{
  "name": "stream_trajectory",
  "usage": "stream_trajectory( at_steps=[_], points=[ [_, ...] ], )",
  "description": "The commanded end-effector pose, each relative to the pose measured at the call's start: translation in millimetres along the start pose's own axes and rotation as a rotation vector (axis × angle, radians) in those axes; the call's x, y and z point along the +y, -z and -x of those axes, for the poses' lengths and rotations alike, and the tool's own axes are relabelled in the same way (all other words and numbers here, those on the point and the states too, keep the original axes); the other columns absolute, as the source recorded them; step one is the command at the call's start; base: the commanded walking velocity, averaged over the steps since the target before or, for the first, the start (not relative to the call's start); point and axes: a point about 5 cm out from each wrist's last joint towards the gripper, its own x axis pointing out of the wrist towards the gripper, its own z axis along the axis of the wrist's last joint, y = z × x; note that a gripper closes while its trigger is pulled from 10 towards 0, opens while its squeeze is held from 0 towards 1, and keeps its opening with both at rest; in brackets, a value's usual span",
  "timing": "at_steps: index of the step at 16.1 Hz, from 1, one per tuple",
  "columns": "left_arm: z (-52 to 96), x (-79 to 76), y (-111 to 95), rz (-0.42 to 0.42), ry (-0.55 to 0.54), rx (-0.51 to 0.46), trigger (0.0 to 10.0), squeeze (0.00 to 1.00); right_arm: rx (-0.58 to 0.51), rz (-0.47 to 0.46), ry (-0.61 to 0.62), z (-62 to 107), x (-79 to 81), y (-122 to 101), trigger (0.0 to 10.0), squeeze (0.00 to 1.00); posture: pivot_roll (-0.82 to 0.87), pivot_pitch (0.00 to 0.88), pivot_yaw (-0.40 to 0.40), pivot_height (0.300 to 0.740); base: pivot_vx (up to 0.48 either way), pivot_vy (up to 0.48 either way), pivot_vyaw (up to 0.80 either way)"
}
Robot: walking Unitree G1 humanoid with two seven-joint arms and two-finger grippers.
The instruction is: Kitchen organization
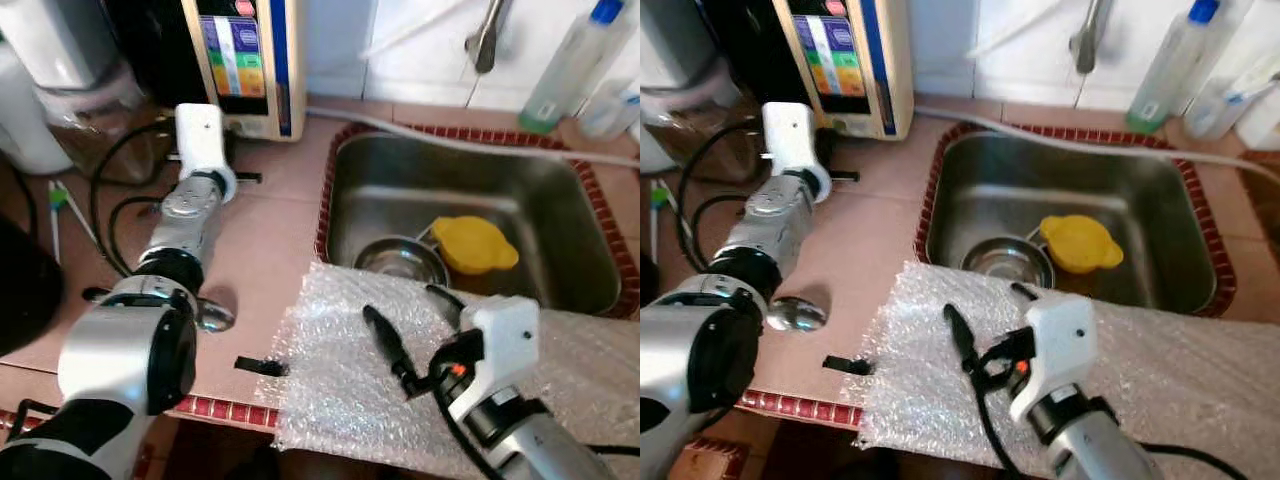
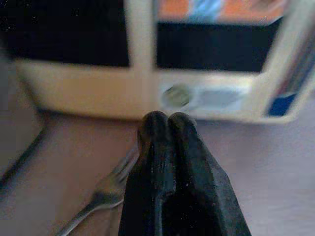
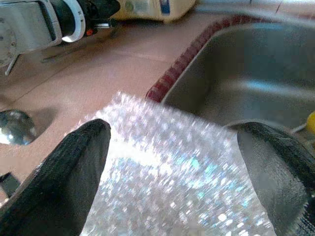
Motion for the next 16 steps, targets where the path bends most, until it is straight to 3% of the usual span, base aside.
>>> stream_trajectory(
  at_steps=[1, 8, 11, 16],
  points=[
    [-2.0, 6.6, -7.2, 0.0, -0.037, -0.001, 10.0, 0.0, -0.01, -0.003, -0.011, 3.5, 5.4, -4.2, 10.0, 0.0, -0.12, 0.33, 0.044, 0.74, 0.0, 0.0, 0.0],
    [0.7, 34.9, -0.7, 0.0, -0.177, 0.076, 10.0, 0.0, 0.003, -0.021, -0.006, 4.3, 11.4, -3.7, 10.0, 0.0, -0.13, 0.338, 0.049, 0.74, 0.0, 0.0, 0.0],
    [2.0, 35.5, 6.5, 0.055, -0.19, 0.12, 10.0, 0.0, 0.008, -0.014, -0.009, 4.1, 12.5, -3.4, 10.0, 0.0, -0.14, 0.334, 0.053, 0.74, 0.0, 0.0, 0.0],
    [6.0, 35.0, 23.5, -0.015, -0.155, 0.226, 10.0, 0.0, 0.011, -0.006, -0.01, 3.2, 12.2, -2.8, 10.0, 0.0, -0.13, 0.322, 0.058, 0.74, 0.0, 0.0, 0.0]
  ],
)
